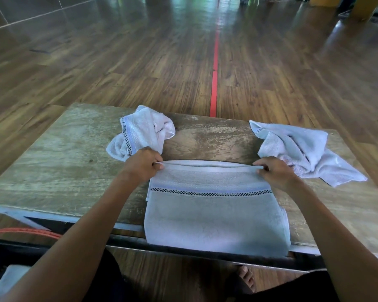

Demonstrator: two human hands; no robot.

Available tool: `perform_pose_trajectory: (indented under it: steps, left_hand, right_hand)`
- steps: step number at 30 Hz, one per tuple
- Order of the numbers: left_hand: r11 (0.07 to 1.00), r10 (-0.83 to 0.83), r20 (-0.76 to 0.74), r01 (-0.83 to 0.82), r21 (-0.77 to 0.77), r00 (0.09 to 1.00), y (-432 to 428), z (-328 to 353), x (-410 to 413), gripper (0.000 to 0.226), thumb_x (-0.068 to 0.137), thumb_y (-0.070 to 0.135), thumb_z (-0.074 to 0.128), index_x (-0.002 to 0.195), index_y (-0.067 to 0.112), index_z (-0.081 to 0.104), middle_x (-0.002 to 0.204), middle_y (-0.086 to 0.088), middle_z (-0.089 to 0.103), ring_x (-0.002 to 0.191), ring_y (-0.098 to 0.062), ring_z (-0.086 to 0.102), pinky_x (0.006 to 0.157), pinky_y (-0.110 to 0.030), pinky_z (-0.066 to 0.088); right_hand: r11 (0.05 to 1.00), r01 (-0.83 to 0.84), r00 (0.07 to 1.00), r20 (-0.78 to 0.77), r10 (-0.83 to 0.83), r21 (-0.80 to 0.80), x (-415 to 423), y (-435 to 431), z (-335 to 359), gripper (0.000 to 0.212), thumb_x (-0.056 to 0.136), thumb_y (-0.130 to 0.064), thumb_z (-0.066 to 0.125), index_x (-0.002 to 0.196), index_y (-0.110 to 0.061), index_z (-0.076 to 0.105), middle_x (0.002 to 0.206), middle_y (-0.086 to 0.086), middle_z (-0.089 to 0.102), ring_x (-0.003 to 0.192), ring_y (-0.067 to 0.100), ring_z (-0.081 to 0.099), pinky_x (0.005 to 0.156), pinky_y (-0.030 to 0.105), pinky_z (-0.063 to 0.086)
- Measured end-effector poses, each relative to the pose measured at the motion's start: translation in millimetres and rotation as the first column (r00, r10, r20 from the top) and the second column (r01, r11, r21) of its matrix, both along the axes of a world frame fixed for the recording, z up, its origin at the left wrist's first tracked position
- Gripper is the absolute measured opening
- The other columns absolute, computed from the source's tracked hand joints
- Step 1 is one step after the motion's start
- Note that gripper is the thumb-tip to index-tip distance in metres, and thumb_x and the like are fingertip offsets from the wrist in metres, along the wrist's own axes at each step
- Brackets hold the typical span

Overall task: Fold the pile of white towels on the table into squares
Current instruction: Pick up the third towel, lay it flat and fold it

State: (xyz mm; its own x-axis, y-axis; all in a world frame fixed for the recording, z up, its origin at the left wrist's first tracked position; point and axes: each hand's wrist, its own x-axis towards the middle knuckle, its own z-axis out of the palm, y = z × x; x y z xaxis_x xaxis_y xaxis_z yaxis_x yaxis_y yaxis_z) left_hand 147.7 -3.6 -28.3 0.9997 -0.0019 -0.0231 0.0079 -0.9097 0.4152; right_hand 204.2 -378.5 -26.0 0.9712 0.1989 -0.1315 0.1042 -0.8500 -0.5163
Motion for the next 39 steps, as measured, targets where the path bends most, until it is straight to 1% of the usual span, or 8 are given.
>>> perform_pose_trajectory:
  steps: [5,9,15,21,29,31,34,39]
  left_hand:
    - [0.999,-0.051,-0.032,0.051,-0.002,0.998,1.2,8.6,-7.5,0.005,0.086,0.023,0.065,0.082,0.021,0.062,0.093,0.01,0.053,0.086,-0.01,0.054,0.081,-0.033,0.047]
    - [0.995,-0.101,-0.017,0.101,0.001,0.995,-0.5,15.7,-18.9,0.003,0.088,0.024,0.063,0.087,0.022,0.062,0.088,0.013,0.061,0.082,-0.006,0.057,0.079,-0.032,0.049]
    - [0.986,-0.14,0.104,0.148,-0.082,0.985,-0.3,55.2,-44.7,0.005,0.087,0.019,0.065,0.087,0.018,0.06,0.081,0.011,0.064,0.078,-0.009,0.061,0.075,-0.03,0.05]
    - [0.975,-0.22,0.223,0.215,0.049,0.95,1.6,136.1,-66.8,0.005,0.089,0.015,0.063,0.092,0.014,0.061,0.072,0.019,0.047,0.071,-0.005,0.051,0.06,-0.014,0.033]
    - [0.963,-0.263,0.497,0.192,0.19,0.827,5.7,243.2,-75.1,0.019,0.088,0.009,0.062,0.106,0.003,0.068,0.098,-0.014,0.066,0.093,-0.027,0.061,0.074,-0.017,0.032]
    - [0.961,-0.266,0.52,0.177,0.214,0.812,7.2,267.4,-82.9,0.021,0.089,0.01,0.061,0.109,0.004,0.068,0.099,-0.014,0.066,0.094,-0.028,0.061,0.078,-0.019,0.033]
    - [0.963,-0.259,0.524,0.179,0.199,0.811,8.1,298.1,-95.8,0.017,0.089,0.009,0.062,0.103,0.006,0.071,0.097,-0.01,0.064,0.084,-0.019,0.056,0.079,-0.018,0.036]
    - [0.966,-0.238,0.456,0.162,0.199,0.858,11.2,336.1,-109.8,0.013,0.091,0.021,0.061,0.099,0.016,0.069,0.094,0.004,0.066,0.083,-0.011,0.058,0.078,-0.022,0.042]
  right_hand:
    - [0.98,-0.089,0.995,0.026,0.095,-0.181,-1.1,-6.1,6.2,0.012,0.089,-0.011,0.054,0.087,-0.019,0.063,0.1,0.005,0.055,0.085,0.018,0.055,0.074,0.031,0.042]
    - [0.988,-0.084,0.995,0.036,0.089,-0.126,-9.6,-11.7,12.7,0.017,0.087,-0.012,0.058,0.079,-0.027,0.059,0.091,0.001,0.063,0.081,0.012,0.057,0.066,0.024,0.038]
    - [0.995,0.055,0.954,0.299,-0.026,-0.089,-45.8,-13.9,37.0,0.013,0.09,-0.016,0.054,0.099,-0.018,0.064,0.088,-0.004,0.064,0.085,0.022,0.059,0.074,0.036,0.047]
    - [0.992,0.057,0.874,0.486,0.004,-0.11,-77.0,-15.4,100.4,0.016,0.089,-0.011,0.054,0.096,-0.019,0.066,0.091,0.001,0.069,0.084,0.024,0.06,0.076,0.035,0.04]
    - [0.984,-0.004,0.897,0.435,0.083,-0.179,-90.6,-18.2,255.9,0.01,0.084,-0.012,0.062,0.086,-0.021,0.068,0.083,0.002,0.069,0.081,0.021,0.062,0.069,0.023,0.044]
    - [0.986,-0.06,0.903,0.414,0.119,-0.154,-97.3,-19.3,291.4,0.007,0.084,-0.012,0.064,0.086,-0.017,0.068,0.084,-0.001,0.067,0.079,0.019,0.06,0.065,0.018,0.045]
    - [0.986,-0.105,0.913,0.381,0.147,-0.128,-107.0,-18.2,332.4,0.003,0.084,-0.013,0.068,0.085,-0.015,0.069,0.086,0.001,0.068,0.083,0.024,0.064,0.074,0.039,0.052]
    - [0.974,-0.13,0.933,0.31,0.183,-0.184,-128.1,-13.0,370.8,0.003,0.083,-0.014,0.07,0.085,-0.012,0.07,0.088,0.0,0.069,0.084,0.018,0.063,0.079,0.036,0.049]
